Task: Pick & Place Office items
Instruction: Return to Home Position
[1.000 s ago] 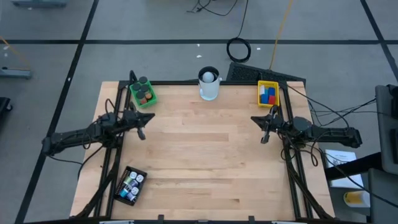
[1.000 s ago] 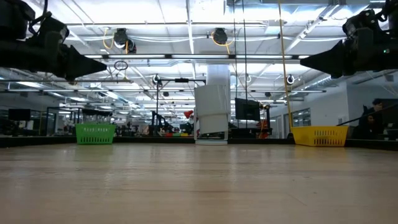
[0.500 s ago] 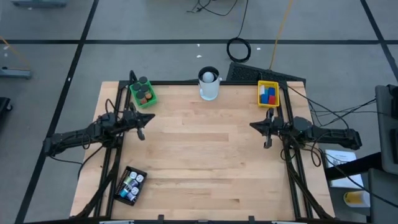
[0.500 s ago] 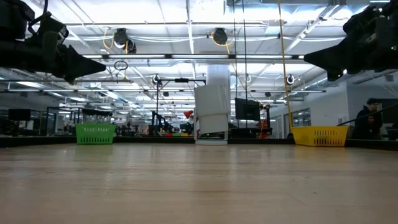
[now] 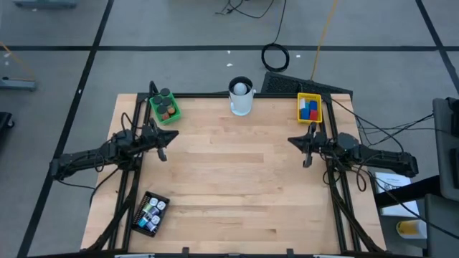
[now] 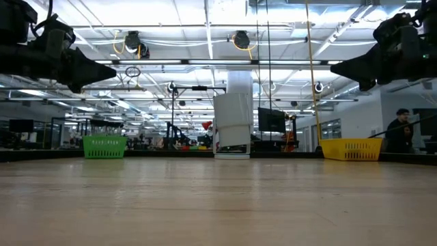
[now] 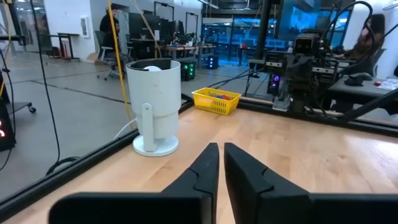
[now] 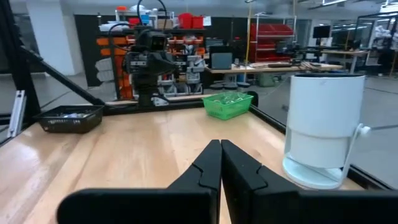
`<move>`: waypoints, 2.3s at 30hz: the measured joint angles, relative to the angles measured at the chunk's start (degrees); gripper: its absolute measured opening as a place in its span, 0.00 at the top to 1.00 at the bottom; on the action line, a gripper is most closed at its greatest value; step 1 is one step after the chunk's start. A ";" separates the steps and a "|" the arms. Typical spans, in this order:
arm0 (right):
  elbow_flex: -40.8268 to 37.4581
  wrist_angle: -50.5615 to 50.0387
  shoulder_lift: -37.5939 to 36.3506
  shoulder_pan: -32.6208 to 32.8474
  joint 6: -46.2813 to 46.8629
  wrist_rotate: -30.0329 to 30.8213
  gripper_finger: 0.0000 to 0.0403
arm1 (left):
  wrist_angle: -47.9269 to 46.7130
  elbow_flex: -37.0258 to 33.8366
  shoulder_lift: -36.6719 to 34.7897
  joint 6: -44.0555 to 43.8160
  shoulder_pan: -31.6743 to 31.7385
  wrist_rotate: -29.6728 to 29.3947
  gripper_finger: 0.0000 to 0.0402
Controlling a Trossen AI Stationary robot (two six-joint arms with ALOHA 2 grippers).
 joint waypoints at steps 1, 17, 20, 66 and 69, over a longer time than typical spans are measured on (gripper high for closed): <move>0.02 -0.18 0.00 0.05 0.00 -0.02 1.00 | 0.03 0.00 0.00 0.01 0.00 -0.01 0.91; 0.00 -0.21 0.09 0.11 2.57 -0.90 1.00 | 0.09 0.00 0.00 -0.27 0.00 -0.01 0.90; 0.00 -0.17 0.09 0.11 2.57 -0.90 1.00 | 0.10 0.00 0.00 -0.35 0.00 -0.01 0.90; 0.02 0.02 0.09 0.11 2.58 -0.90 0.99 | 0.16 0.00 0.00 -0.29 0.00 -0.01 0.90; 0.02 0.02 0.09 0.11 2.57 -0.90 0.99 | 0.16 0.02 0.00 -0.29 0.00 -0.01 0.90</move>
